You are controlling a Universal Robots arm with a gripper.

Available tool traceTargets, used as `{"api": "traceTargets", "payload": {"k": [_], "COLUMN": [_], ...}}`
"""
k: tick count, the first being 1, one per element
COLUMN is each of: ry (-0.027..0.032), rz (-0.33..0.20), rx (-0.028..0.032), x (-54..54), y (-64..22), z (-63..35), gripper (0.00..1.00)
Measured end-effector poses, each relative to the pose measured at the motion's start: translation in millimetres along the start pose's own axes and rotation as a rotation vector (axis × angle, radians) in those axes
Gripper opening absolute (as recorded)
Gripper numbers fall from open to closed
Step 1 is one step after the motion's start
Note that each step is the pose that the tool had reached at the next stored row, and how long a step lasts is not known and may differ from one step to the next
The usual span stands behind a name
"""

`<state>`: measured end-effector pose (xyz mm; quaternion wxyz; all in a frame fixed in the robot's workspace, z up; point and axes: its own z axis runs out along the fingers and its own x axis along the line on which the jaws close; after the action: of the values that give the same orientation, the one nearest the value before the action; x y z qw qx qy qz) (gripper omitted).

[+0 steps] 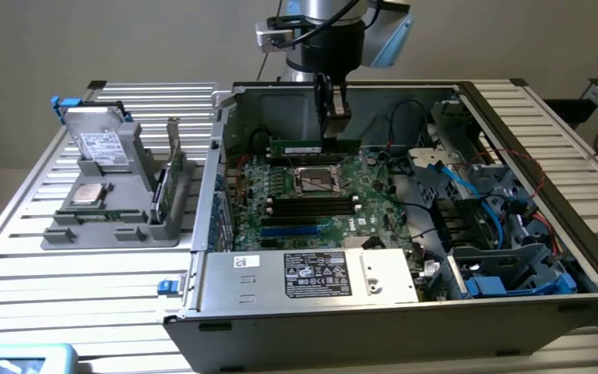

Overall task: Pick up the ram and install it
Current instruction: 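Insert the ram into the slot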

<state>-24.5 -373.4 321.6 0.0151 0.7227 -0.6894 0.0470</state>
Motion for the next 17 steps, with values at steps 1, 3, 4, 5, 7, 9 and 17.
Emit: {"api": "traceTargets", "payload": {"k": [1, 3, 4, 5, 7, 9, 17], "ry": [0.0032, 0.0092, 0.0107, 0.0108, 0.0110, 0.0110, 0.0112], "rz": [0.000, 0.000, 0.000, -0.001, 0.000, 0.000, 0.000], "rx": [-0.0002, -0.0003, -0.0003, -0.0002, 0.0000, 0.0003, 0.0017], "x": [0.1, 0.1, 0.0, -0.1, -0.5, -0.7, 3.5], "y": [0.1, 0.1, 0.2, 0.2, 0.4, 0.6, 1.4], "z": [0.4, 1.9, 3.3, 5.0, 8.5, 12.2, 24.3], "gripper": [0.14, 0.14, 0.14, 0.14, 0.14, 0.14, 0.14]}}
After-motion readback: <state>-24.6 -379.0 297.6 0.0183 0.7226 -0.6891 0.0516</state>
